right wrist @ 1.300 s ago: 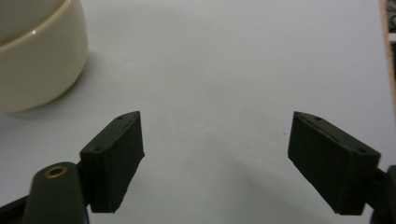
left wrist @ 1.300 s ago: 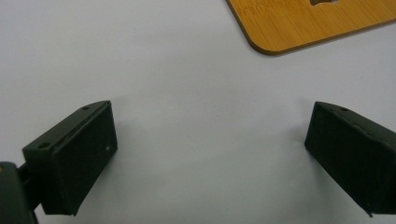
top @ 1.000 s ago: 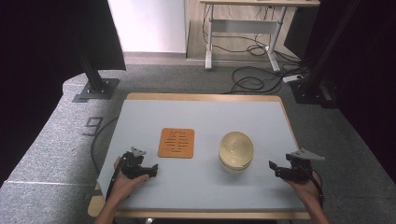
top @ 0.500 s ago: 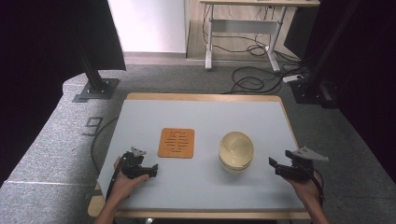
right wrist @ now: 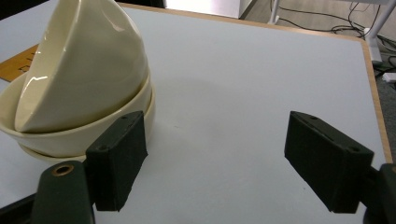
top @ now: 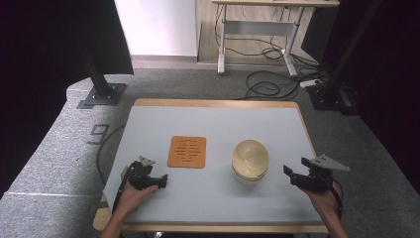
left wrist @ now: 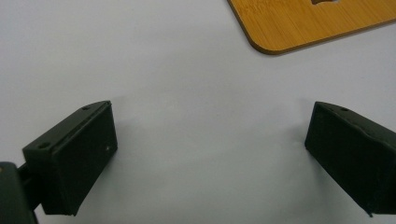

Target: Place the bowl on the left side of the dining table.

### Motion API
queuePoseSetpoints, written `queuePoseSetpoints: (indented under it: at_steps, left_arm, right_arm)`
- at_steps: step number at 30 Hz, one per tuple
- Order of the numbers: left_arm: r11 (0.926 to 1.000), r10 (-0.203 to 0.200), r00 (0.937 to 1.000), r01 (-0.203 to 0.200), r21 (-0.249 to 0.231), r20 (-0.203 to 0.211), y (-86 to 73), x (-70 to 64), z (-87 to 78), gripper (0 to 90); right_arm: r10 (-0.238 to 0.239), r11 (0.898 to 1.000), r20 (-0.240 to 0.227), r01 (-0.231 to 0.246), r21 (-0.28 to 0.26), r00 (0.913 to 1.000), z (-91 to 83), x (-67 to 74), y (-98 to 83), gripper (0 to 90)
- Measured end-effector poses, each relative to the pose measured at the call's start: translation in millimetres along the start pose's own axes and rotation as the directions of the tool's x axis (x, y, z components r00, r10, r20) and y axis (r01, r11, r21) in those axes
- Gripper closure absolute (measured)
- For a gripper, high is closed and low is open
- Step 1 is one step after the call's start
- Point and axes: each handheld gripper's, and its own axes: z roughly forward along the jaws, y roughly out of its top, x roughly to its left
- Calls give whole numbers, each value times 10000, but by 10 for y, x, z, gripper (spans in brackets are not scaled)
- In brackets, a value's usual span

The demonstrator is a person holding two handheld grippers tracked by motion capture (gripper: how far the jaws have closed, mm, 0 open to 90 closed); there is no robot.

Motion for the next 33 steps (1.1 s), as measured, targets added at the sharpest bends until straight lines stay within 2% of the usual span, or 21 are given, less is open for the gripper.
queuePoseSetpoints:
  at_steps: [13,33]
  left_arm:
    - [10000,-11,10000,11,-4,-5,1,-1,1,23]
    - [10000,0,10000,0,3,-10,1,-1,0,23]
  right_arm:
    - [-64,9999,-324,66,76,9995,-5,67,37,206]
    - [-325,9991,-489,311,-287,9983,-55,200,140,206]
